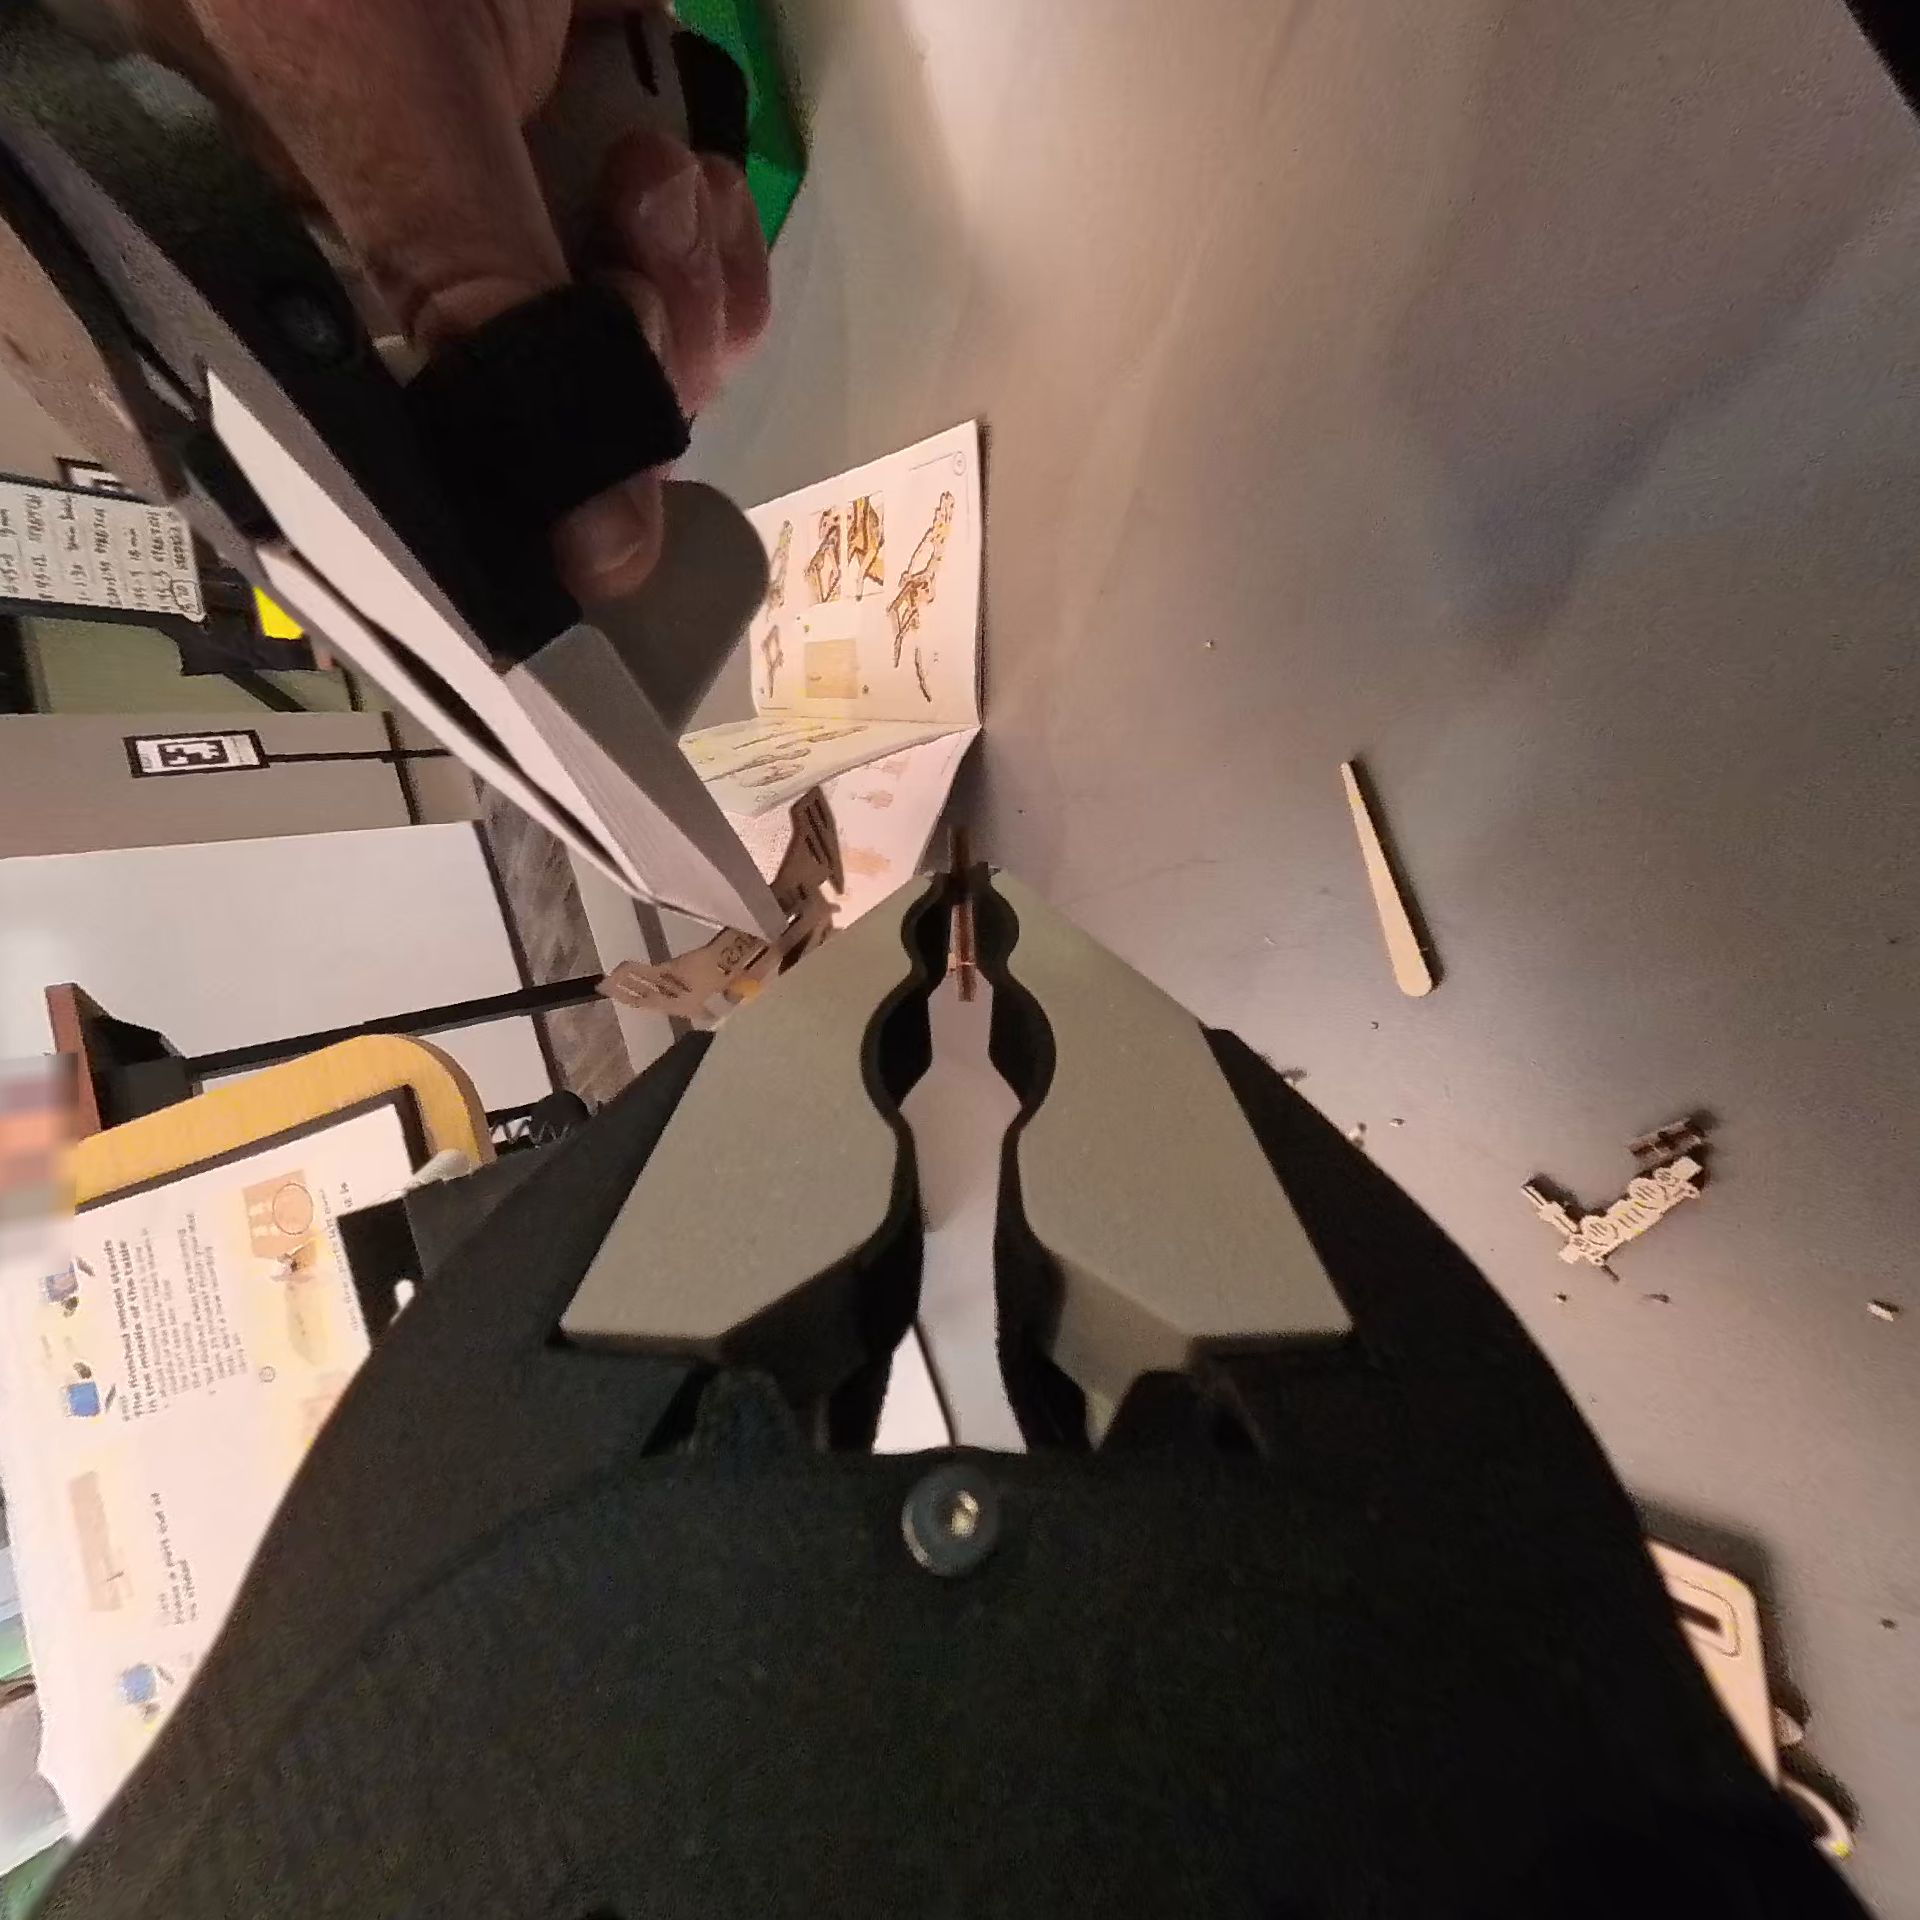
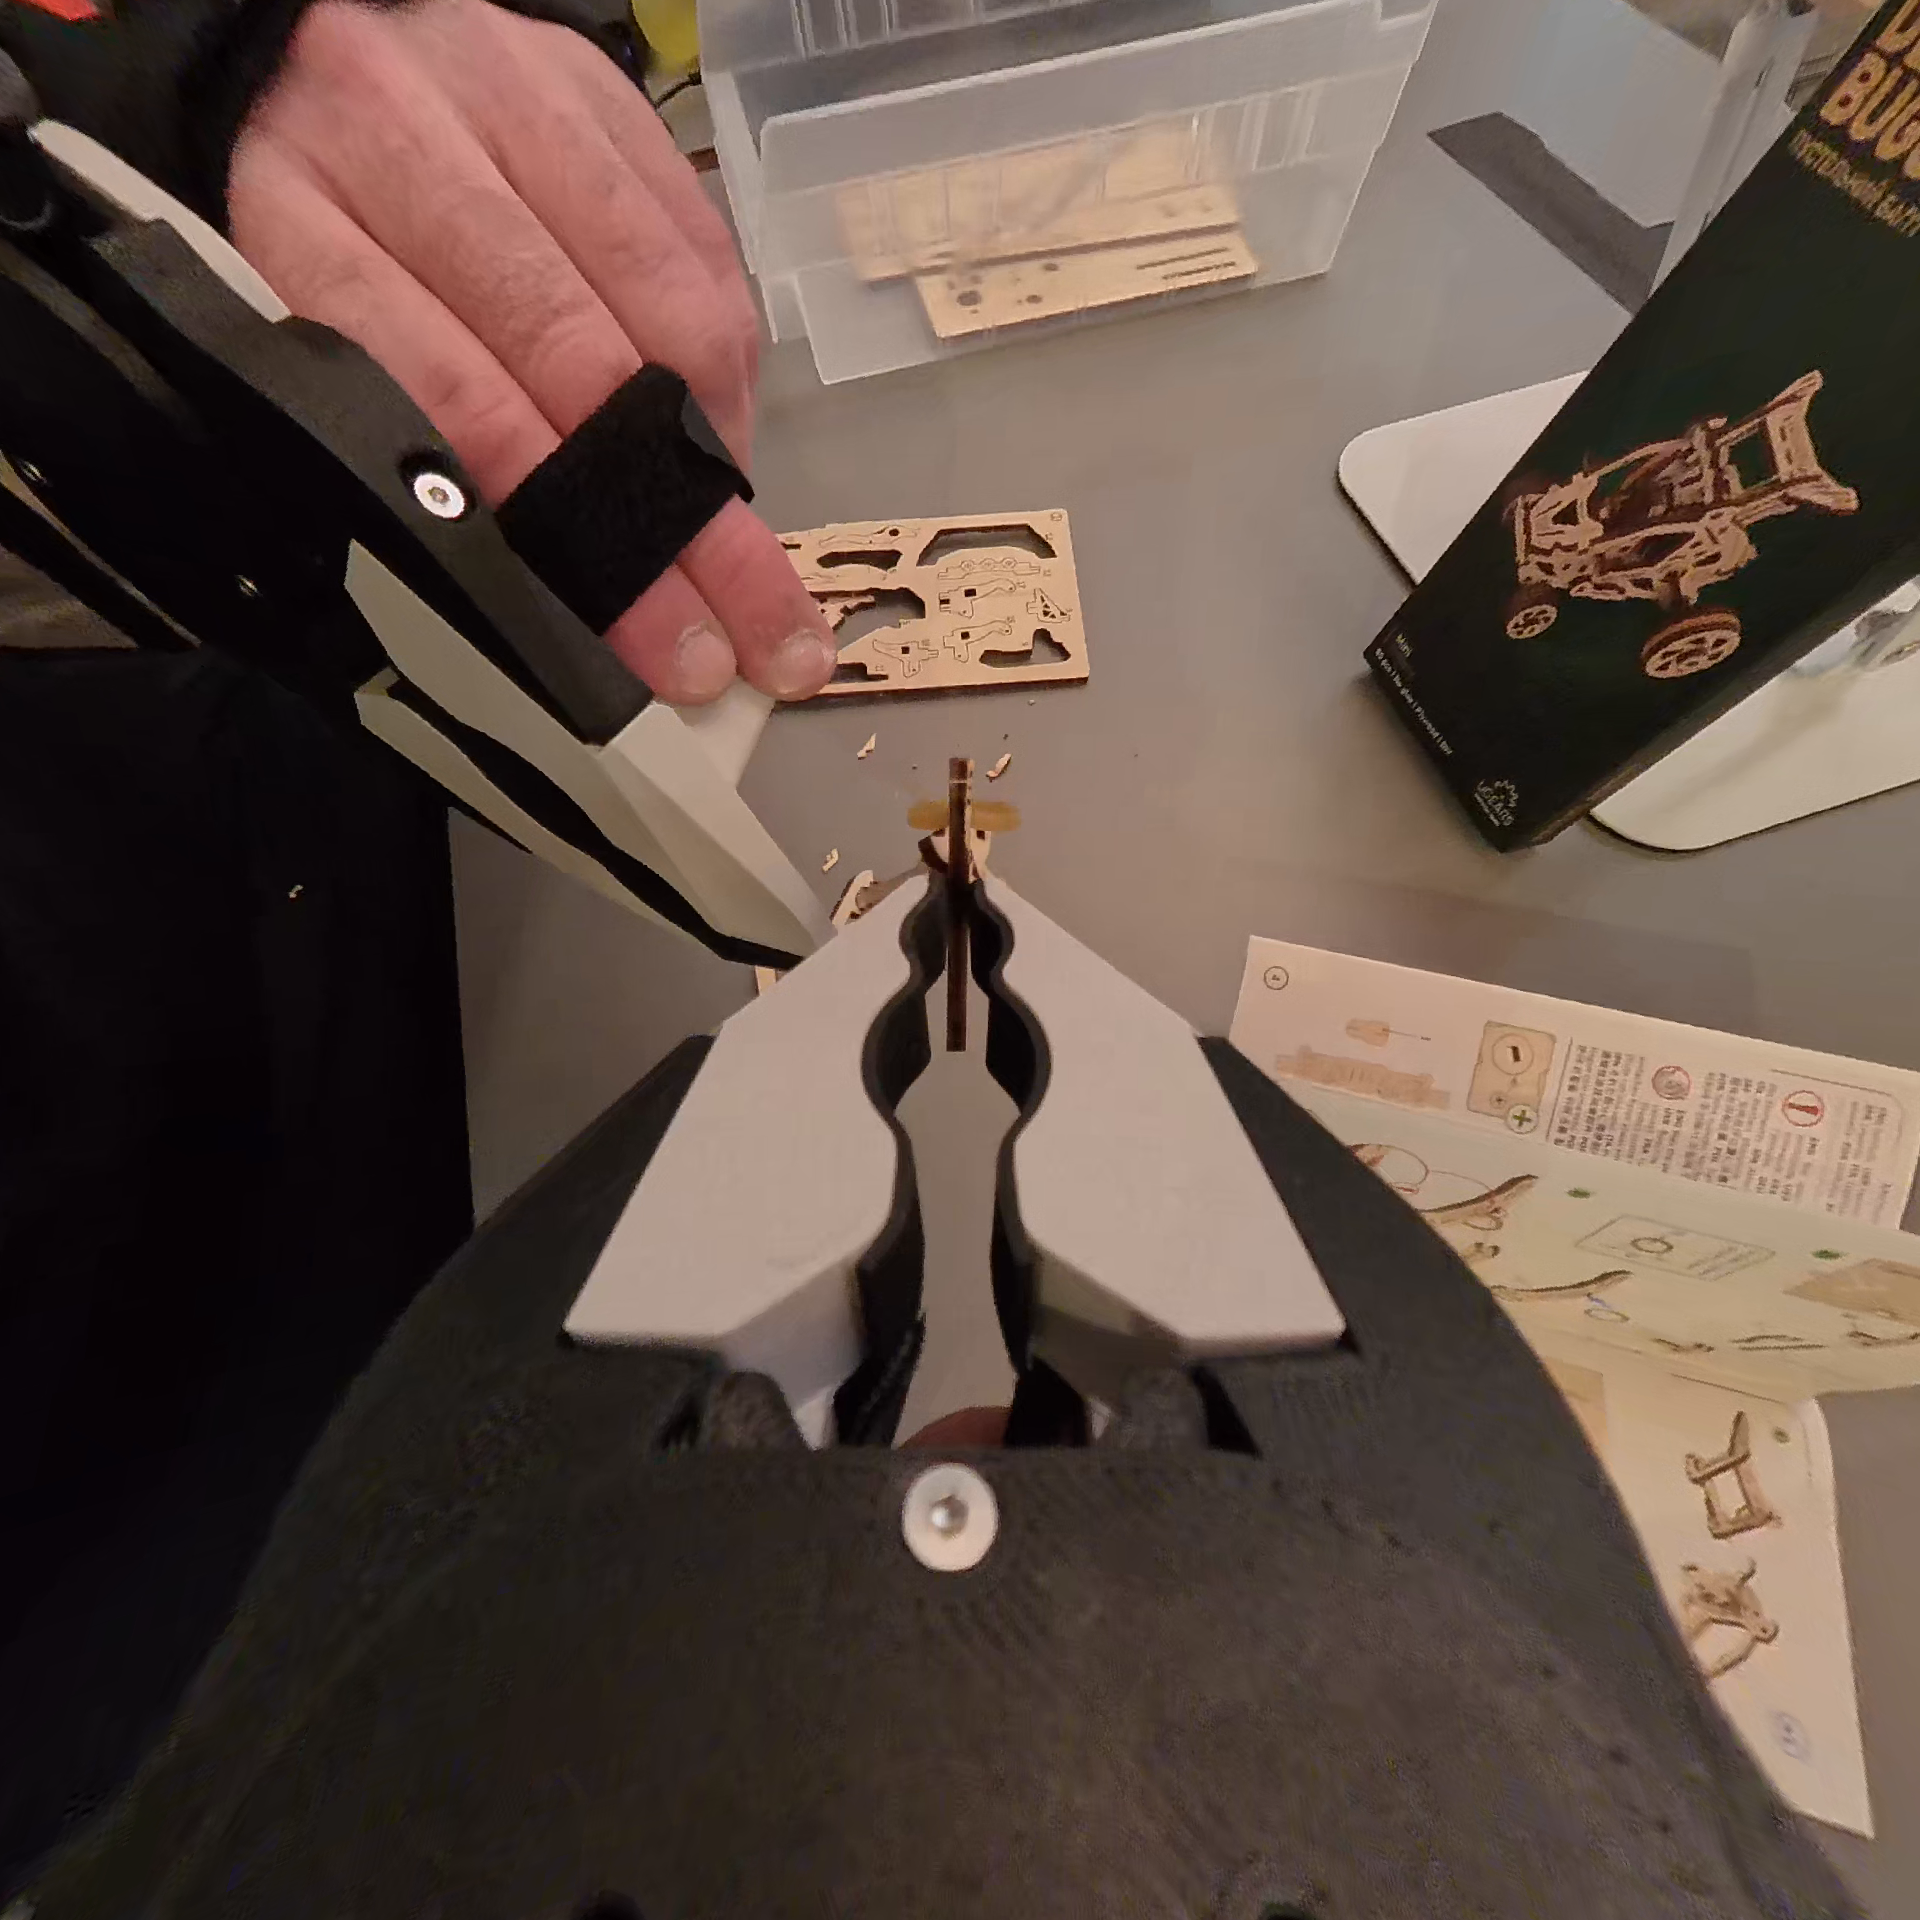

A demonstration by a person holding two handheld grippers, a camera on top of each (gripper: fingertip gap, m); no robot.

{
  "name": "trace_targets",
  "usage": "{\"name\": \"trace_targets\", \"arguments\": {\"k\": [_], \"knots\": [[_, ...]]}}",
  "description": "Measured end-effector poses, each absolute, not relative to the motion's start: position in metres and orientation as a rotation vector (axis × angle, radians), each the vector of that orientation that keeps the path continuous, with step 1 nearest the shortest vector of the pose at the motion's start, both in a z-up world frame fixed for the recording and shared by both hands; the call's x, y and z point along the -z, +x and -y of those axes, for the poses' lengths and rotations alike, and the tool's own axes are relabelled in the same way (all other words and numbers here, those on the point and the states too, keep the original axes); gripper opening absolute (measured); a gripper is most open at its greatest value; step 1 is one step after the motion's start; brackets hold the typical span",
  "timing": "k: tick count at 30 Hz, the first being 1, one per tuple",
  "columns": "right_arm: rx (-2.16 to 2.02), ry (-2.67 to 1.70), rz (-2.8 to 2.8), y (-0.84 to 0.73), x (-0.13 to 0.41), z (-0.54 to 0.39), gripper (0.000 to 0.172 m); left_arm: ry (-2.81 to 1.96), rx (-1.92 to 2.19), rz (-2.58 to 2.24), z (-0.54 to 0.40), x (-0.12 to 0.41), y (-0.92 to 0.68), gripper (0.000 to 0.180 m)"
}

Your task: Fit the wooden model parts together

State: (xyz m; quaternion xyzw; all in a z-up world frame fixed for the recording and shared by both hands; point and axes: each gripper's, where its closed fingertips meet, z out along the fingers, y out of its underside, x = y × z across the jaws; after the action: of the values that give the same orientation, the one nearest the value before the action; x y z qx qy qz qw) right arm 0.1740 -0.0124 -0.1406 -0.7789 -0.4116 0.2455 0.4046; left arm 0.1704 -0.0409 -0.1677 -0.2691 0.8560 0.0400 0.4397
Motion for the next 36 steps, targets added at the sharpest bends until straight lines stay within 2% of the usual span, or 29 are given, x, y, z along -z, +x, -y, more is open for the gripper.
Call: {"name": "trace_targets", "arguments": {"k": [1, 15, 36], "knots": [[-0.606, -1.958, 1.054, 0.1739, 0.1399, 0.0126, 0.001, -0.662, -0.099, -2.129, 0.0414, 0.1671, 0.1706, 0.002], [-0.297, -1.842, 1.211, 0.1787, 0.1399, 0.0112, 0.001, -0.652, -0.077, -2.131, 0.0410, 0.1600, 0.1701, 0.002], [-0.076, -1.842, 1.351, 0.1837, 0.1425, 0.0093, 0.001, -0.606, -0.087, -2.153, 0.0412, 0.1585, 0.1726, 0.002]]}}
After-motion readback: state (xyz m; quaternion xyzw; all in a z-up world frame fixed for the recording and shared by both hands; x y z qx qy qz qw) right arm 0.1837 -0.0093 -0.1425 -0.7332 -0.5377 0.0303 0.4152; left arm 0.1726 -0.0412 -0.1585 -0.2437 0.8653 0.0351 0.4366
